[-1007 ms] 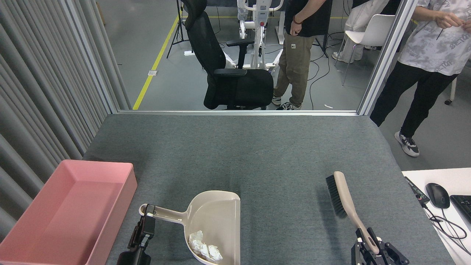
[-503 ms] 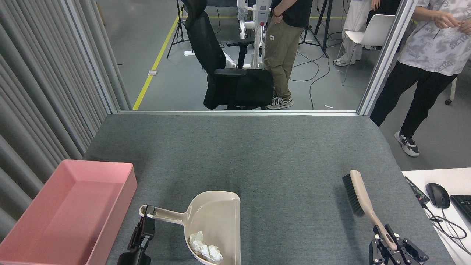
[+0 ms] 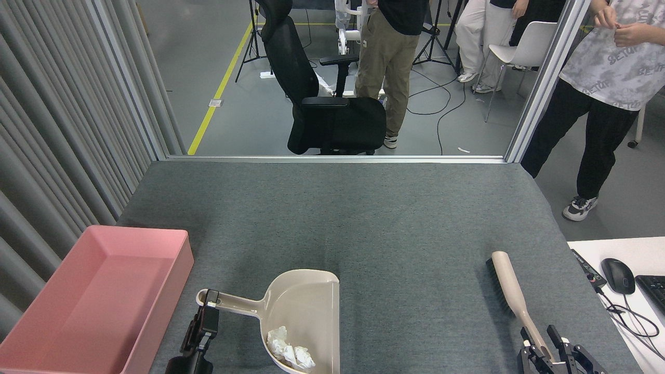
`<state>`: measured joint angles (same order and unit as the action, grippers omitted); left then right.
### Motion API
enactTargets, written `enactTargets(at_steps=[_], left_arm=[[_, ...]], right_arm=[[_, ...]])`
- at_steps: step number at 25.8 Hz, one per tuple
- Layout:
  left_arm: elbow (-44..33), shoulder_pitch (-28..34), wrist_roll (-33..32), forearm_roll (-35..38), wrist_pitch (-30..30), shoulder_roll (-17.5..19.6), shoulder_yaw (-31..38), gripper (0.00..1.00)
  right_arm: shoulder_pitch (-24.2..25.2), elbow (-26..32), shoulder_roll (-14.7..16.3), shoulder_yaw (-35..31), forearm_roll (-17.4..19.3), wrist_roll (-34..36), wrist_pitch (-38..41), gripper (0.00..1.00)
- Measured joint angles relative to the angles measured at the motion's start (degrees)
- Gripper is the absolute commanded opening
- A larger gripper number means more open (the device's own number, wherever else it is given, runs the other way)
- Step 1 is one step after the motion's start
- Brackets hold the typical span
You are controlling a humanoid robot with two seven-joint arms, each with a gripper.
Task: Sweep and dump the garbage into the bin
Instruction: 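Lower the brush onto the table and release it with the right gripper, then lift the dustpan with the left gripper toward the pink bin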
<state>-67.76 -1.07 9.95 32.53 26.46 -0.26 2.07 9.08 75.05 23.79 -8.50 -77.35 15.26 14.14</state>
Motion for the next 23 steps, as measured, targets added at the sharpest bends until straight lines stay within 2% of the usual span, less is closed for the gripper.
enactTargets(at_steps=[7, 15, 23], left_arm=[[0.13, -0.07, -0.28, -0.49, -0.01, 0.0, 0.04, 0.03], [-0.12, -0.05, -0.66, -0.87, 0.09, 0.02, 0.1, 0.03], [-0.6, 0.01, -2.72, -3.92, -0.25, 0.03, 0.33, 0.03]], right_arm=[[0.82, 1.32, -0.86, -1.19, 2.45, 1.87, 3.32, 0.99], [4.45, 9.25, -5.38, -8.27, 4.3, 2.52, 12.32, 0.99], [4.99, 11.39, -5.59, -12.12, 4.44, 1.76, 13.97, 0.99]])
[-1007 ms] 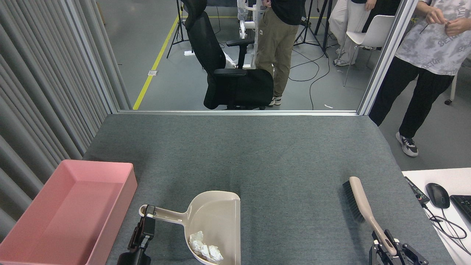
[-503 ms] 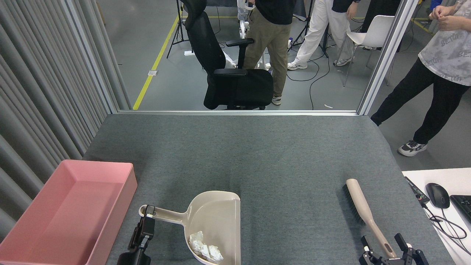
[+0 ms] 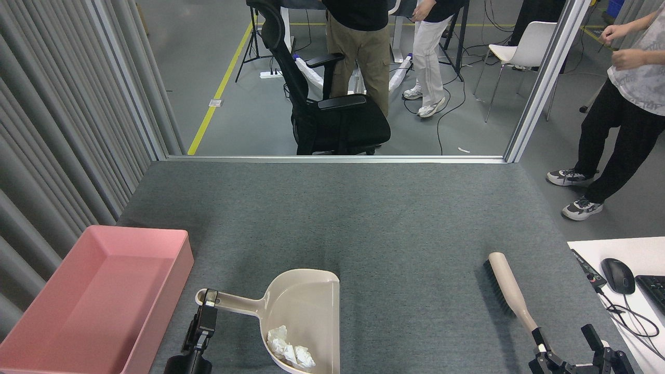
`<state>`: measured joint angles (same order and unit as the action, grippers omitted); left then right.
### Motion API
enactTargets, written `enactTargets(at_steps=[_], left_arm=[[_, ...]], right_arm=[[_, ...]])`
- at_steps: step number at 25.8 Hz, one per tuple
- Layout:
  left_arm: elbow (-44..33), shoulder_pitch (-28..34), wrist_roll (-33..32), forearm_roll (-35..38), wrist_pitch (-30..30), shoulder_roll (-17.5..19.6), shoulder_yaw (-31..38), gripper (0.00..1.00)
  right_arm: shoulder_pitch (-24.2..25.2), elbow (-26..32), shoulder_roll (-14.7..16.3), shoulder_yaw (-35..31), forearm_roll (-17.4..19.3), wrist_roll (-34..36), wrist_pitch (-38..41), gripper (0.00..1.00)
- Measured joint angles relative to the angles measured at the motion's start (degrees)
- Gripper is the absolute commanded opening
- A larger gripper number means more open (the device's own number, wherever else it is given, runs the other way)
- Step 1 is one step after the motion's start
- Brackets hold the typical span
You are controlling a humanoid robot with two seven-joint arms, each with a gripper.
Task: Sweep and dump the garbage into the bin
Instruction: 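Lift the dustpan with the left gripper toward the pink bin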
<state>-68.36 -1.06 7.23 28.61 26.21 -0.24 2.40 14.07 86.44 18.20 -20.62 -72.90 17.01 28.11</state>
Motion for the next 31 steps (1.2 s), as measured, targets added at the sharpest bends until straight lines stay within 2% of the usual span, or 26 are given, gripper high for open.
enactTargets(at_steps=[13, 31], left_arm=[[-3.06, 0.16, -1.45, -5.19, -0.58, 0.06, 0.23, 0.02], [-6.93, 0.83, -5.53, -11.54, -6.05, -0.21, 0.21, 0.02]], right_arm=[[0.1, -0.29, -0.21, 0.0, -1.54, -0.33, -0.48, 0.99], [0.22, -0.41, -0.06, 0.14, -1.9, 0.04, -0.43, 0.99]])
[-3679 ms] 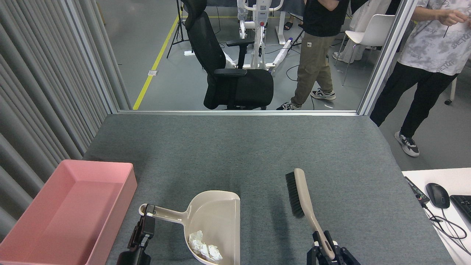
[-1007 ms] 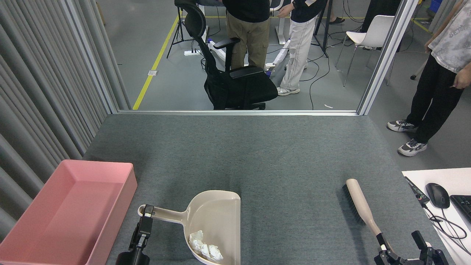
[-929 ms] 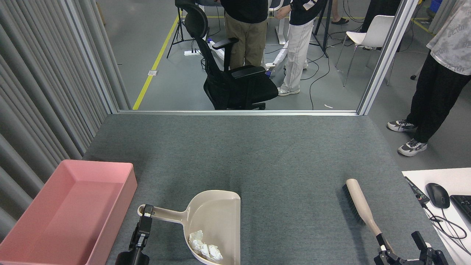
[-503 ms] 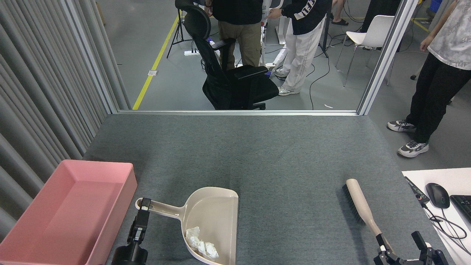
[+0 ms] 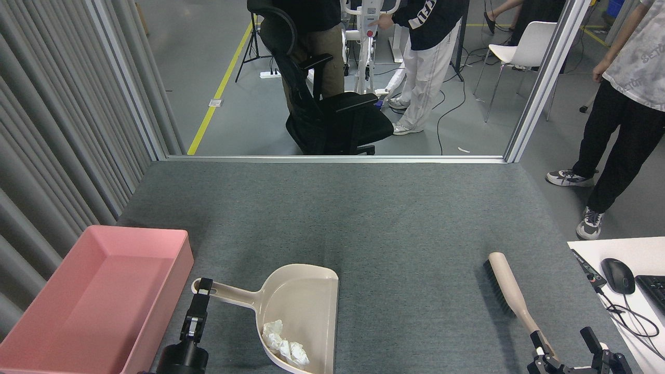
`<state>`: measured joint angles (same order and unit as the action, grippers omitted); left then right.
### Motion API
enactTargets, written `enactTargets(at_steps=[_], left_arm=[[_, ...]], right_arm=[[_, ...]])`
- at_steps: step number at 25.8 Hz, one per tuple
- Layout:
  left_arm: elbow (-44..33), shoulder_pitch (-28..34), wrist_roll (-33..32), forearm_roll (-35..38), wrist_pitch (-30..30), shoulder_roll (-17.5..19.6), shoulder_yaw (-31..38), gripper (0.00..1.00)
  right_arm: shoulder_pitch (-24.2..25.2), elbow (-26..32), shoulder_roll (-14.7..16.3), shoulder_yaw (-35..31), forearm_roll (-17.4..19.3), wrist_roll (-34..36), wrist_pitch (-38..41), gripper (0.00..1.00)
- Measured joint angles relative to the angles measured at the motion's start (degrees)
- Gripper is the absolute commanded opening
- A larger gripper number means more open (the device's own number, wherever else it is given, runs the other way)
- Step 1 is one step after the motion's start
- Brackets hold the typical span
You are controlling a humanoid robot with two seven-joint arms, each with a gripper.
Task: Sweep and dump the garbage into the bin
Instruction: 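Lift the dustpan with the left gripper toward the pink bin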
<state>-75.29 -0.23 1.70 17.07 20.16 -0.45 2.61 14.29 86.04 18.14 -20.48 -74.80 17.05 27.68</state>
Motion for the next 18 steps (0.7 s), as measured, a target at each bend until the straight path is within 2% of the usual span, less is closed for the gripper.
enactTargets(at_steps=[10, 18], left_arm=[[-3.54, 1.18, -0.24, -5.79, -1.78, -0.22, 0.04, 0.01], [-9.62, 2.15, -1.48, -9.11, -5.25, -0.26, -0.05, 0.0]], right_arm=[[0.16, -0.9, 0.33, 0.03, -1.23, 0.0, 0.0, 0.99], [0.12, -1.08, 0.23, 0.08, -2.52, -0.98, 0.2, 0.99]])
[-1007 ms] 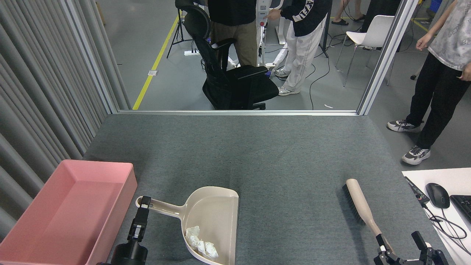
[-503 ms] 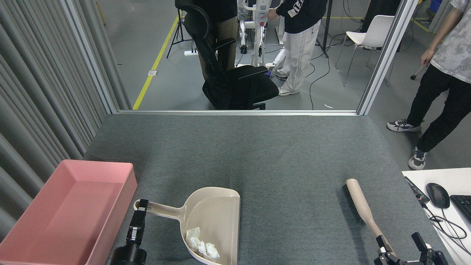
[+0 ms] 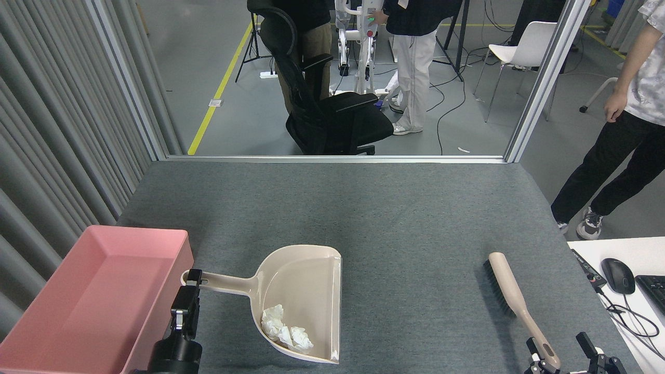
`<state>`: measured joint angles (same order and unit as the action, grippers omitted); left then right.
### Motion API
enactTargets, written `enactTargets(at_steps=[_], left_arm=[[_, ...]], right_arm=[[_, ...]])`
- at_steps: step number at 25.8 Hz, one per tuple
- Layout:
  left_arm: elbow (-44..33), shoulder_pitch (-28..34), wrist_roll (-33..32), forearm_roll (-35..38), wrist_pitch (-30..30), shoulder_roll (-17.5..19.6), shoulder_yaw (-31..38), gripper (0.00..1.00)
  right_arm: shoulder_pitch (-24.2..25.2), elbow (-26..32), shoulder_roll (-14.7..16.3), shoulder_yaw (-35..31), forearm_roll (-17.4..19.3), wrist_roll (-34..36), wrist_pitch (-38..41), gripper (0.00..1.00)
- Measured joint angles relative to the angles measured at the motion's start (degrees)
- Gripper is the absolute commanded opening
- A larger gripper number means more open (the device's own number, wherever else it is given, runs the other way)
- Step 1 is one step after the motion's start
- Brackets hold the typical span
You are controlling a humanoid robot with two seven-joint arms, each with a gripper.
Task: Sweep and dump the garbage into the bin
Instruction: 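Lift the dustpan with the left gripper toward the pink bin, then tilt the dustpan over the pink bin to dump the paper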
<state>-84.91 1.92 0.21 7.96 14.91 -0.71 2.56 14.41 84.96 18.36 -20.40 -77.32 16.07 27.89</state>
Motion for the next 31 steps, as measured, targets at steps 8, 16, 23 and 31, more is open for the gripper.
enactTargets(at_steps=[8, 16, 23, 31], left_arm=[[-3.04, 0.64, -1.39, -4.76, -1.25, 1.22, 1.9, 0.0], [-5.03, 0.24, -2.44, -13.61, -3.66, 9.4, 5.96, 0.0], [-4.92, -0.39, -3.61, -22.68, -4.8, 20.54, 9.75, 0.0], [0.21, -2.33, -5.42, -28.54, -4.91, 31.62, 12.19, 0.0]], right_arm=[[0.22, 0.04, 0.15, -0.18, 0.32, -2.11, 0.29, 0.99], [0.13, 0.55, -0.08, -0.15, 0.51, -3.57, 0.33, 0.99], [1.12, 0.6, -0.32, 0.0, -0.04, -5.16, 0.07, 0.99], [2.57, 0.89, -2.62, 0.12, -2.12, -5.31, -0.23, 0.99]])
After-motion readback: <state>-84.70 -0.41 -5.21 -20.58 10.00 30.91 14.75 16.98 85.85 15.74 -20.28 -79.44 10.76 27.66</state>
